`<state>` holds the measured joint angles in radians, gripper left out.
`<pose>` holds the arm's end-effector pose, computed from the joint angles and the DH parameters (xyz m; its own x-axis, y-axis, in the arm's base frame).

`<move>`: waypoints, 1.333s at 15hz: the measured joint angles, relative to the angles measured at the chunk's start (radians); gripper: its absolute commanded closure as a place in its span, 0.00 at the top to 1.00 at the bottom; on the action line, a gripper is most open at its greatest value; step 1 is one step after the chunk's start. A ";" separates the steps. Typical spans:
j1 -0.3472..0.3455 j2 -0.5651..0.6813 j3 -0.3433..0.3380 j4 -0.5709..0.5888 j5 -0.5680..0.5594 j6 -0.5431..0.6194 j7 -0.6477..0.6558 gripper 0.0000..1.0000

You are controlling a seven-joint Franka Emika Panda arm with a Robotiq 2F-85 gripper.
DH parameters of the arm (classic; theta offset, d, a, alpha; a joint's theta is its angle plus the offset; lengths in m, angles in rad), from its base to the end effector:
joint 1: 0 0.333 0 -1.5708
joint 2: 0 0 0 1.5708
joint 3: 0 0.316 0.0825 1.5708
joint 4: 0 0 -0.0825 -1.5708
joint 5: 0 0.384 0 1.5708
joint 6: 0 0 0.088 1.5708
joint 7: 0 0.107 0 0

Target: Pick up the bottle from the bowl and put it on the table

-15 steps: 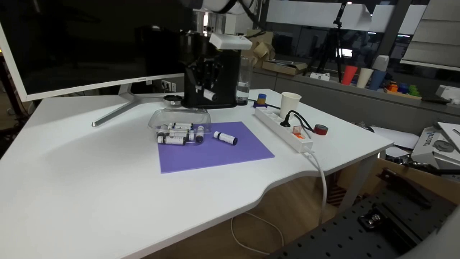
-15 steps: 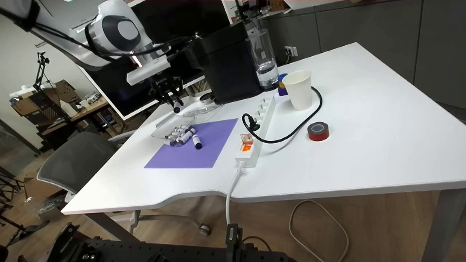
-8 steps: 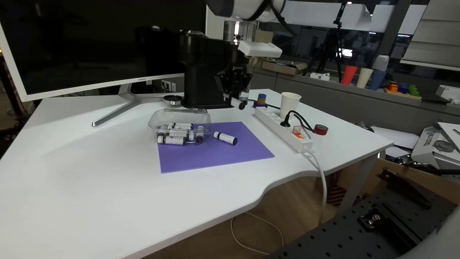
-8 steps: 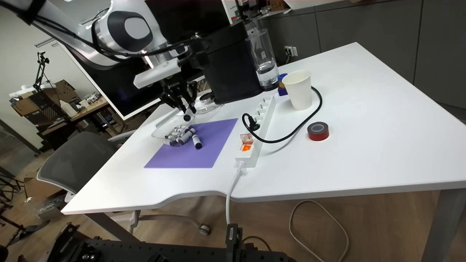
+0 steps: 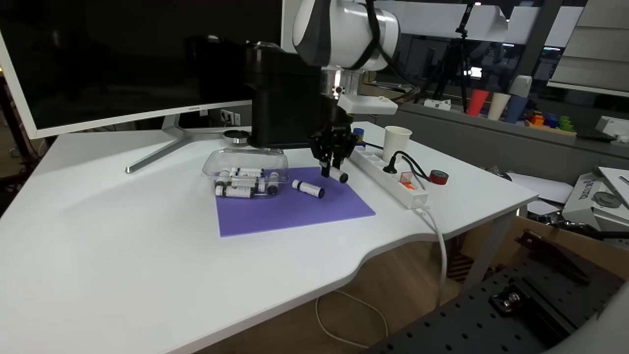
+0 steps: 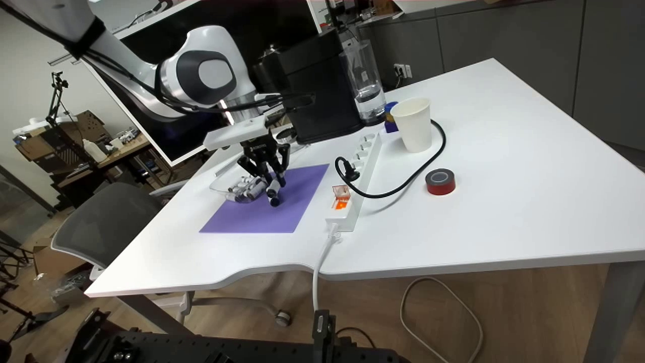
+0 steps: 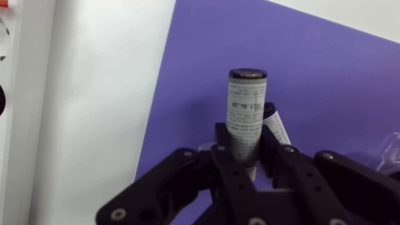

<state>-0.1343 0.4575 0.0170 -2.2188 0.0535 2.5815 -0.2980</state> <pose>0.5333 -0.0634 0.1591 0.9876 0.1342 -0.0820 0.1296 -0.9899 -0.0581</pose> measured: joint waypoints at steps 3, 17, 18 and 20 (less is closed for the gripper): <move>-0.009 0.022 -0.005 -0.005 0.005 0.024 0.007 0.59; 0.014 -0.186 -0.024 -0.017 0.043 -0.037 0.196 1.00; 0.023 -0.219 -0.029 -0.024 0.042 -0.044 0.212 1.00; 0.038 -0.279 -0.037 -0.038 0.039 -0.054 0.238 1.00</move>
